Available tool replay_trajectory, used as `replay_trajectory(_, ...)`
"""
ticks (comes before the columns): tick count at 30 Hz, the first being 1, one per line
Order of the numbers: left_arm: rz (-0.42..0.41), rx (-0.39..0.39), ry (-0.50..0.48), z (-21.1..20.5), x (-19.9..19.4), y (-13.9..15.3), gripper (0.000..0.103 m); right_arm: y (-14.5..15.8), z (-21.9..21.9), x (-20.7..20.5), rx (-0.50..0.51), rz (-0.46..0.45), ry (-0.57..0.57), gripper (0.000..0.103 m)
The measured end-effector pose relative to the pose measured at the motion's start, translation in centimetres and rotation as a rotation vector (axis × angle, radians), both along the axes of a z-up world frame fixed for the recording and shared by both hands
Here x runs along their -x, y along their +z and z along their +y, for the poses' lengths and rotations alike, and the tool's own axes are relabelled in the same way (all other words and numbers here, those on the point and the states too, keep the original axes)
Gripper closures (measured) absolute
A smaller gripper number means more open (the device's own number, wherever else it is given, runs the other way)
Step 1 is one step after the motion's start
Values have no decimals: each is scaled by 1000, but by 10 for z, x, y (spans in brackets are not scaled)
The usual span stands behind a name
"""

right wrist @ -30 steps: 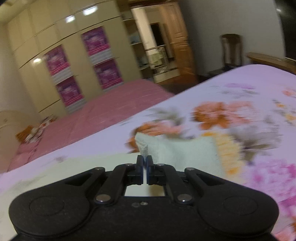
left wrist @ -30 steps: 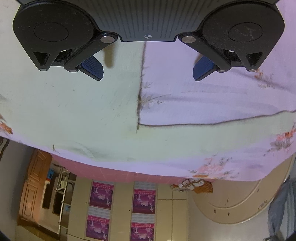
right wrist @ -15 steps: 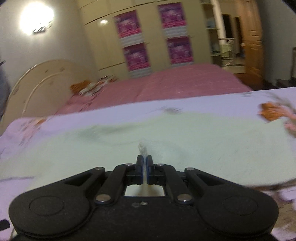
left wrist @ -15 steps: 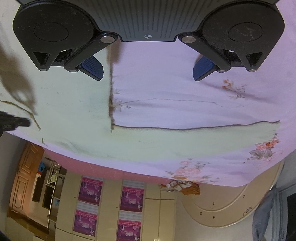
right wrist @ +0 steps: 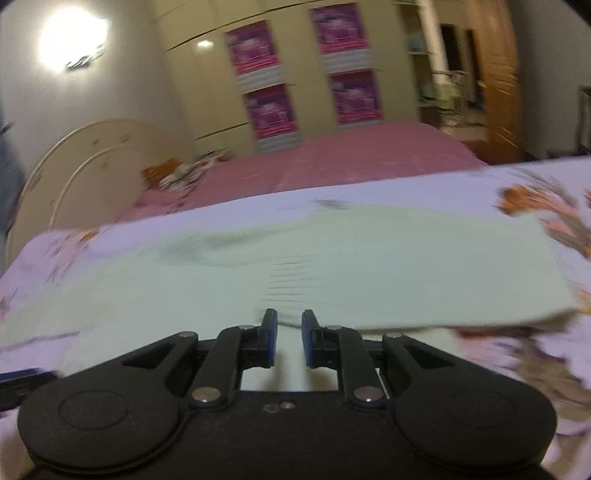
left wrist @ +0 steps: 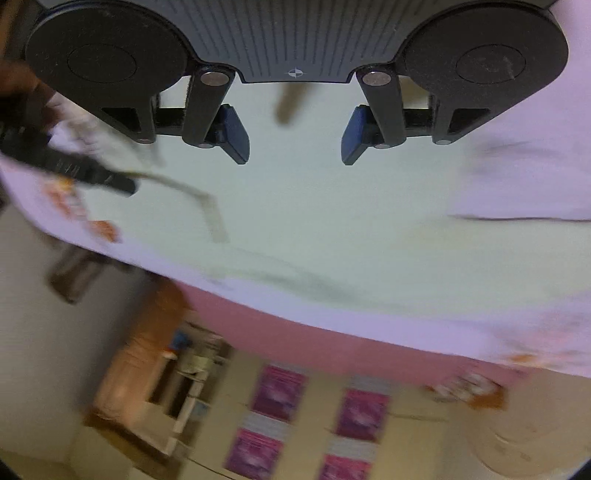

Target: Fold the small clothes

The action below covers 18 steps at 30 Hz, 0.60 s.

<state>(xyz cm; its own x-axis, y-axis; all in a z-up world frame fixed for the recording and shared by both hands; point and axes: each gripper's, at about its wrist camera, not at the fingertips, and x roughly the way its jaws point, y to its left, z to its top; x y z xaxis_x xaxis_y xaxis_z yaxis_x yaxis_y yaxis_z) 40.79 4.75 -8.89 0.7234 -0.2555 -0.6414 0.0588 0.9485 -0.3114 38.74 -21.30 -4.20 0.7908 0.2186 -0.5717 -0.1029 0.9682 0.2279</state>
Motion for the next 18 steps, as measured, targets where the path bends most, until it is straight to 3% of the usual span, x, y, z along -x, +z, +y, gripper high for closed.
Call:
replay_trajectory(6, 115, 195, -89, -58, -71, -29, 47, -9, -44, 14, -3, 9, -109, 87)
replay_trajectory(13, 139, 340, -26, -87, -111, -53, 47, -21, -72, 26, -28, 27, -181, 87)
replay_trajectory(14, 137, 347, -24, -91, -116, -55, 63, -21, -73, 26, -31, 27, -188, 87)
replay_trajectory(15, 141, 334, -28, -97, -119, -56, 99, -21, -73, 25, -33, 27, -194, 87)
replay_trajectory(17, 157, 323, -32, -102, -126, -63, 101, -22, -75, 24, -40, 26, -211, 84)
replay_trajectory(18, 123, 317, -25, -99, -124, -61, 101, -22, -75, 24, -49, 27, -218, 83)
